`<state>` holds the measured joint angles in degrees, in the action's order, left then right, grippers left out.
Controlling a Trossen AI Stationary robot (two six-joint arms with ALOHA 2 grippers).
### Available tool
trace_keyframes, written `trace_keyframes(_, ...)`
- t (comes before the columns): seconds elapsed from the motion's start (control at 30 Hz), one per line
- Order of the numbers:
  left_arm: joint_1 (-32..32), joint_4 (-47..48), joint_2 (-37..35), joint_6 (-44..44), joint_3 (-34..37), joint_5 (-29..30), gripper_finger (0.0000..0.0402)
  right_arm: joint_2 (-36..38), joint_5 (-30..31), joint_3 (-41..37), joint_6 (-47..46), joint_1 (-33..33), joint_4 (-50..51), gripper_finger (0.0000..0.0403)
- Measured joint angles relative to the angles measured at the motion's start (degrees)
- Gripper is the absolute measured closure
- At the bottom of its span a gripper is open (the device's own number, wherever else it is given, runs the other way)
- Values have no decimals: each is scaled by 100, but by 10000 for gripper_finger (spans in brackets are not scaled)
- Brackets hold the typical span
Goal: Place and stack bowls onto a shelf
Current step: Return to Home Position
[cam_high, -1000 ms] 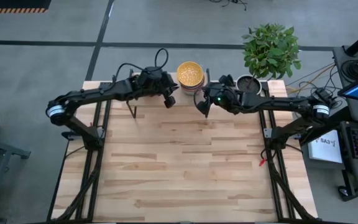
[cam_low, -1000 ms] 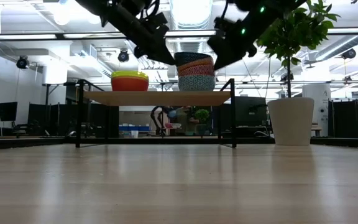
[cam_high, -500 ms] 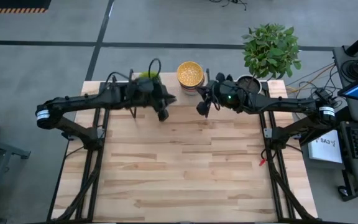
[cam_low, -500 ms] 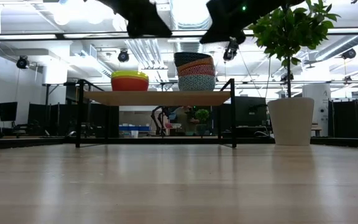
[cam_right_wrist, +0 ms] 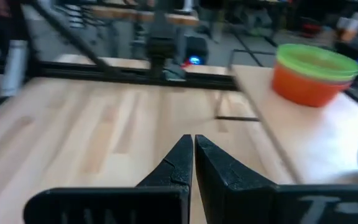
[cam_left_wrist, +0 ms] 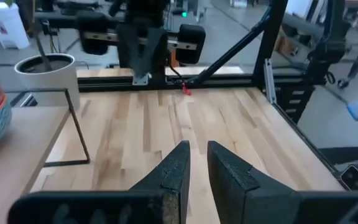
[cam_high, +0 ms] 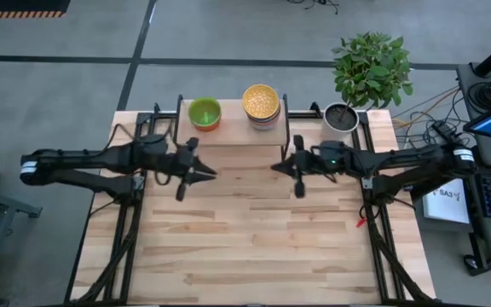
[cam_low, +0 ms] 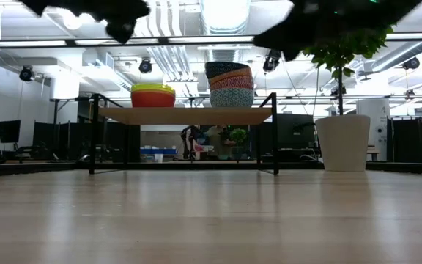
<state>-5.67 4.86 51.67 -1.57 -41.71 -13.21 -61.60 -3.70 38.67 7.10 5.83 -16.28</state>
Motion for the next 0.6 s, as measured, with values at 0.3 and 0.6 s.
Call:
trace_keyframes(0.3, -13, -597, -1520, 230, 1571, 394, 363, 1364, -230, -1487, -90, 6, -250, 394)
trace_keyframes(0.6, -15, -1169, -2460, 572, 2598, 476, 363, 3074, -229, -2600, -134, 6, -205, 394)
